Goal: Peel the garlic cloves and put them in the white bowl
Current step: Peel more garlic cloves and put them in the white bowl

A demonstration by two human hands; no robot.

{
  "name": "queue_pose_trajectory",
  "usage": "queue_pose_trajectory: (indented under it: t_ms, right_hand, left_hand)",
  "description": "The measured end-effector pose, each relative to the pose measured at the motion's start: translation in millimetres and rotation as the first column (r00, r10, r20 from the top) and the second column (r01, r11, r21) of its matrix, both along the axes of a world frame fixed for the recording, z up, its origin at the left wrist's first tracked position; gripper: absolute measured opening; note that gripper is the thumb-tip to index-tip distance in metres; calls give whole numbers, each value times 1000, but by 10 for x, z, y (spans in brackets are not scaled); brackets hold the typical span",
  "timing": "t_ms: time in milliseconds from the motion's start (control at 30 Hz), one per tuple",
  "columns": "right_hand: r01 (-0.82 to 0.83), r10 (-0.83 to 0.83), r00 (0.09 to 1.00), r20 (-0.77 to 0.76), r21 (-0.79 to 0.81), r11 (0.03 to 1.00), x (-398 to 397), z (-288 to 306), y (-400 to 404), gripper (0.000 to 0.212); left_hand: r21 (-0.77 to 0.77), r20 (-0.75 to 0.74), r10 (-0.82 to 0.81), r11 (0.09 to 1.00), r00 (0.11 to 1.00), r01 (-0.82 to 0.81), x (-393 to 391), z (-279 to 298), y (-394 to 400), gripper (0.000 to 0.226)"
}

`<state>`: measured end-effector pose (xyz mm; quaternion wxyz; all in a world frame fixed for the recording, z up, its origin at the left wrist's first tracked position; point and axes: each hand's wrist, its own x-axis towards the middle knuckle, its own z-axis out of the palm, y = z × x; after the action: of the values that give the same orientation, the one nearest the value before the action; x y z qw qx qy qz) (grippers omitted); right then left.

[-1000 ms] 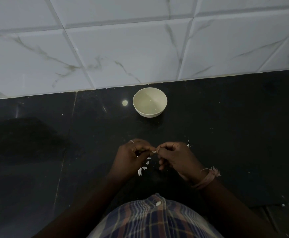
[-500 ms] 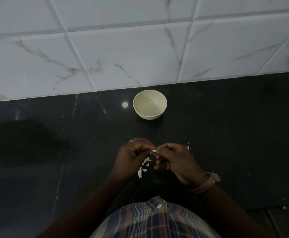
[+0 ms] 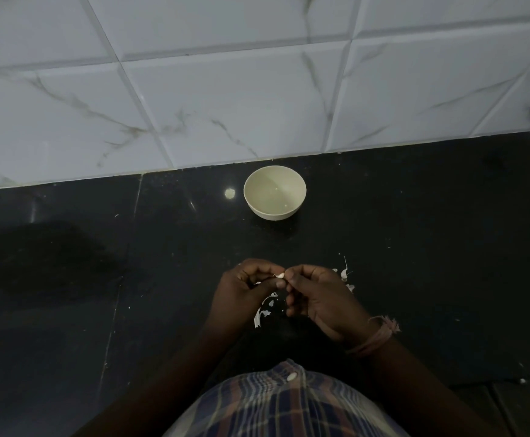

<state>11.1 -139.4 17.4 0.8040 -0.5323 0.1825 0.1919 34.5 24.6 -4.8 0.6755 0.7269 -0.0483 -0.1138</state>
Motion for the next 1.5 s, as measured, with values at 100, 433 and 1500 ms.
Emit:
queue_pose_trajectory:
  t_ms: [100, 433, 1500]
  right_hand:
    - [-10, 15, 999, 30, -166, 986, 4, -10, 47, 18]
    - [-70, 93, 995, 41, -395, 916, -5, -115, 79, 22]
    - [119, 8, 975, 223, -547, 829, -24, -128, 130, 4]
  left_hand:
    - [100, 79, 50, 993, 996, -58, 23, -28, -9, 22]
    - [-110, -225, 79, 988, 971, -106, -58, -7, -60, 11]
    - [-394, -494, 40, 880, 869, -265, -88, -23, -69, 31]
